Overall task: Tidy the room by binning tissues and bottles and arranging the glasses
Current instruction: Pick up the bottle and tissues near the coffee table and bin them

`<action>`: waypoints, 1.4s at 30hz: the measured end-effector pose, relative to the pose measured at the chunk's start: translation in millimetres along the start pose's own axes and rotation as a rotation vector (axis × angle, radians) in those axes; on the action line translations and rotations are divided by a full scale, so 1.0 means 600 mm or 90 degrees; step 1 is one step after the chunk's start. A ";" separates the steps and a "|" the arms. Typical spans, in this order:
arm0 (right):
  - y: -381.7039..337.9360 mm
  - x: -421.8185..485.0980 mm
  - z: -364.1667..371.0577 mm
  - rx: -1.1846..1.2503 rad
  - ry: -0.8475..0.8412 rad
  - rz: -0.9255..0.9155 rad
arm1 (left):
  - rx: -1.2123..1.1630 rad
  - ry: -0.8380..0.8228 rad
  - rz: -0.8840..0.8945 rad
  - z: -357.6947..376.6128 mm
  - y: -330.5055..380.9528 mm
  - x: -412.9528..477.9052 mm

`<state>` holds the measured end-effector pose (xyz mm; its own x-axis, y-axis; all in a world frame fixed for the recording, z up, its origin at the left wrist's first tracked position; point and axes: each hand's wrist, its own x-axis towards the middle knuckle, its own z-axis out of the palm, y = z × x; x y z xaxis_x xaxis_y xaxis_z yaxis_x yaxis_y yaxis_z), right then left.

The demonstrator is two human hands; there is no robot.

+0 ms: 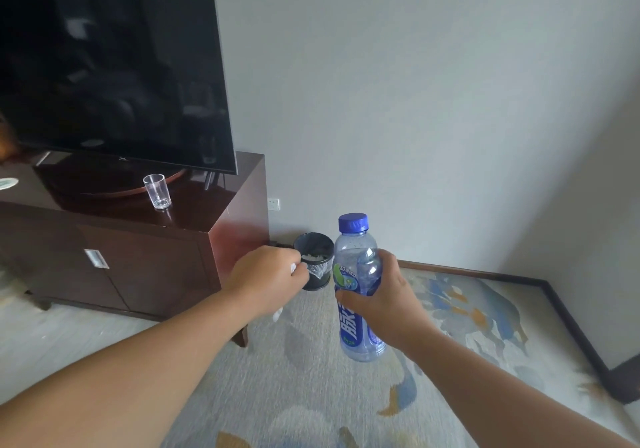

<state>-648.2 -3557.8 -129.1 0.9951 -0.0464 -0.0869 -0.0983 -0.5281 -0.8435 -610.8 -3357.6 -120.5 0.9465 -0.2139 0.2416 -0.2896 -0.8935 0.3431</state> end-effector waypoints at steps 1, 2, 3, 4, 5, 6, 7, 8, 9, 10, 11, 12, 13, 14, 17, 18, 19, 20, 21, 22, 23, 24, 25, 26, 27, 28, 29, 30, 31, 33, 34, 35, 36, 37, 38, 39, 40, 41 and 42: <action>0.003 0.019 -0.001 -0.001 -0.002 0.001 | 0.002 -0.002 -0.001 0.005 0.001 0.015; 0.004 0.039 -0.001 -0.001 -0.005 0.003 | 0.004 -0.002 -0.004 0.010 -0.001 0.031; 0.006 0.058 0.001 0.001 -0.010 0.006 | 0.005 -0.002 -0.008 0.015 -0.005 0.046; 0.007 0.078 0.004 0.003 -0.015 0.009 | 0.005 -0.001 -0.011 0.021 -0.012 0.063; 0.007 0.099 0.007 0.004 -0.019 0.010 | 0.004 -0.001 -0.012 0.027 -0.022 0.080; 0.008 0.120 0.010 0.004 -0.023 0.012 | 0.004 -0.003 -0.012 0.034 -0.033 0.098; 0.008 0.141 0.014 0.002 -0.026 0.015 | 0.003 -0.007 -0.012 0.041 -0.046 0.117; 0.007 0.164 0.017 0.001 -0.027 0.019 | 0.000 -0.010 -0.012 0.048 -0.059 0.138; 0.006 0.188 0.021 0.001 -0.025 0.023 | -0.002 -0.011 -0.011 0.055 -0.073 0.160; 0.005 0.213 0.026 0.000 -0.020 0.027 | -0.003 -0.012 -0.008 0.061 -0.086 0.186; 0.004 0.238 0.030 -0.002 -0.013 0.029 | -0.005 -0.011 -0.004 0.066 -0.100 0.212; 0.001 0.263 0.034 -0.004 -0.005 0.032 | -0.008 -0.008 -0.002 0.070 -0.112 0.240; -0.003 0.288 0.038 -0.005 0.003 0.035 | -0.011 -0.005 0.000 0.073 -0.123 0.269; -0.008 0.313 0.040 -0.003 0.009 0.039 | -0.014 -0.002 0.002 0.074 -0.133 0.299; -0.029 0.382 0.044 -0.001 0.021 0.039 | -0.025 0.002 0.010 0.075 -0.155 0.378; -0.035 0.403 0.045 0.002 0.028 0.034 | -0.026 0.002 0.017 0.075 -0.162 0.401; -0.041 0.424 0.047 0.005 0.034 0.030 | -0.024 0.002 0.025 0.076 -0.169 0.423; -0.046 0.444 0.048 0.006 0.037 0.029 | -0.020 -0.001 0.029 0.076 -0.176 0.444; -0.051 0.463 0.050 0.006 0.036 0.031 | -0.017 -0.005 0.031 0.076 -0.183 0.464; -0.054 0.482 0.051 0.008 0.035 0.034 | -0.016 -0.008 0.031 0.076 -0.189 0.482; -0.057 0.501 0.053 0.012 0.032 0.036 | -0.016 -0.011 0.030 0.078 -0.195 0.501; -0.058 0.521 0.053 0.018 0.031 0.038 | -0.016 -0.014 0.027 0.080 -0.201 0.519; -0.059 0.541 0.053 0.025 0.030 0.038 | -0.020 -0.017 0.023 0.083 -0.206 0.537; -0.058 0.562 0.052 0.030 0.030 0.040 | -0.024 -0.019 0.019 0.087 -0.212 0.555; -0.057 0.582 0.052 0.031 0.027 0.041 | -0.028 -0.024 0.016 0.094 -0.216 0.572; -0.054 0.602 0.051 0.029 0.022 0.044 | -0.029 -0.030 0.013 0.101 -0.220 0.588; -0.051 0.621 0.050 0.023 0.016 0.045 | -0.028 -0.035 0.009 0.111 -0.224 0.604; -0.048 0.641 0.048 0.017 0.011 0.047 | -0.028 -0.036 0.004 0.121 -0.227 0.620; -0.044 0.662 0.045 0.009 0.008 0.047 | -0.029 -0.035 -0.002 0.132 -0.230 0.638; -0.037 0.708 0.037 -0.009 0.003 0.043 | -0.036 -0.042 -0.019 0.153 -0.234 0.676; -0.032 0.733 0.032 -0.016 -0.001 0.039 | -0.038 -0.049 -0.030 0.163 -0.235 0.698; -0.026 0.757 0.026 -0.020 -0.005 0.033 | -0.039 -0.058 -0.043 0.174 -0.235 0.720; -0.019 0.783 0.019 -0.021 -0.010 0.027 | -0.040 -0.065 -0.057 0.183 -0.233 0.742; -0.013 0.808 0.012 -0.020 -0.017 0.020 | -0.043 -0.072 -0.071 0.193 -0.231 0.764; -0.007 0.834 0.003 -0.017 -0.023 0.016 | -0.046 -0.081 -0.084 0.202 -0.227 0.785; -0.001 0.859 -0.005 -0.015 -0.030 0.014 | -0.044 -0.091 -0.097 0.210 -0.222 0.805; 0.005 0.882 -0.012 -0.015 -0.036 0.012 | -0.041 -0.101 -0.108 0.216 -0.218 0.823; 0.010 0.904 -0.019 -0.015 -0.043 0.008 | -0.041 -0.109 -0.116 0.223 -0.216 0.839; 0.015 0.925 -0.026 -0.014 -0.051 0.004 | -0.048 -0.116 -0.122 0.230 -0.214 0.854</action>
<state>-96.8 -3601.3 -176.8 0.9906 0.0172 -0.1354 -0.1040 -0.5468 -0.8308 -69.0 -3406.9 -165.9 0.9930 -0.1178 0.0008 -0.1064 -0.8942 0.4349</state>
